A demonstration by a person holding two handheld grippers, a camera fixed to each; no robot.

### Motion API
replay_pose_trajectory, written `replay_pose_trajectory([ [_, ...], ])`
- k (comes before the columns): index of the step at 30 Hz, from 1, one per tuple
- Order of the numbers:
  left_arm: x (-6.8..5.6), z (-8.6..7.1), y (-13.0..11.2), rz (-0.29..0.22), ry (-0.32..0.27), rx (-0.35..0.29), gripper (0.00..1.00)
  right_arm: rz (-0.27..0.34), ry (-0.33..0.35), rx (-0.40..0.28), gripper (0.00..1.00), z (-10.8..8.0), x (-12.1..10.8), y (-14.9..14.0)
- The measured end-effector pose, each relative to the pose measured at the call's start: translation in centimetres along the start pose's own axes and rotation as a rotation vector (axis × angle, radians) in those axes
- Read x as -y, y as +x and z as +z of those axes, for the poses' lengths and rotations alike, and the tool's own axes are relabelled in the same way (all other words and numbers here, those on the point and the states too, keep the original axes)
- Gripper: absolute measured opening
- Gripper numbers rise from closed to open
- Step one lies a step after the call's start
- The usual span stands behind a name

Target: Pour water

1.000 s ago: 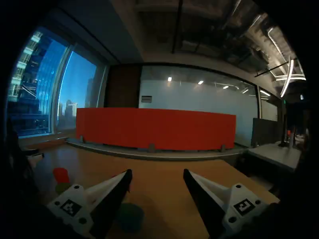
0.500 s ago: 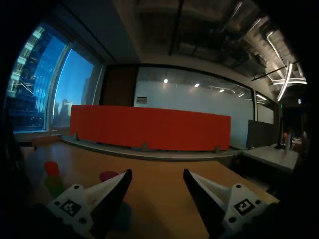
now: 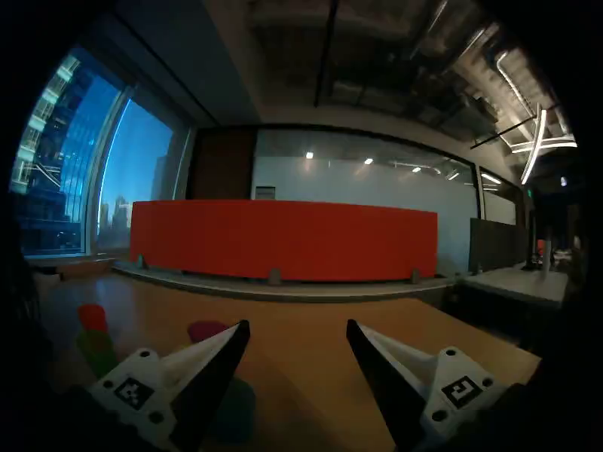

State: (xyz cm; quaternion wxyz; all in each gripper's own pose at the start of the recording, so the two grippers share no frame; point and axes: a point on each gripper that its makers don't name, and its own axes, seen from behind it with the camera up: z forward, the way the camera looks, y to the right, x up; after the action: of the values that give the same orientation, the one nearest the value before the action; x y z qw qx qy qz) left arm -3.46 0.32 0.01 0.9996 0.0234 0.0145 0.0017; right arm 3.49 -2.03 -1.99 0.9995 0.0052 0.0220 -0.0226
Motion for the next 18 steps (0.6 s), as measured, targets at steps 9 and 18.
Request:
replay_pose_trajectory([
  [9,0.05,-0.04,-0.02,0.000,0.000,0.000,0.87,0.019,-0.001,-0.015,0.99,0.36,-0.10,0.01],
  [18,0.13,-0.06,-0.03,0.000,0.000,0.000,0.87,0.053,0.008,-0.012,0.99,0.70,0.03,-0.32],
])
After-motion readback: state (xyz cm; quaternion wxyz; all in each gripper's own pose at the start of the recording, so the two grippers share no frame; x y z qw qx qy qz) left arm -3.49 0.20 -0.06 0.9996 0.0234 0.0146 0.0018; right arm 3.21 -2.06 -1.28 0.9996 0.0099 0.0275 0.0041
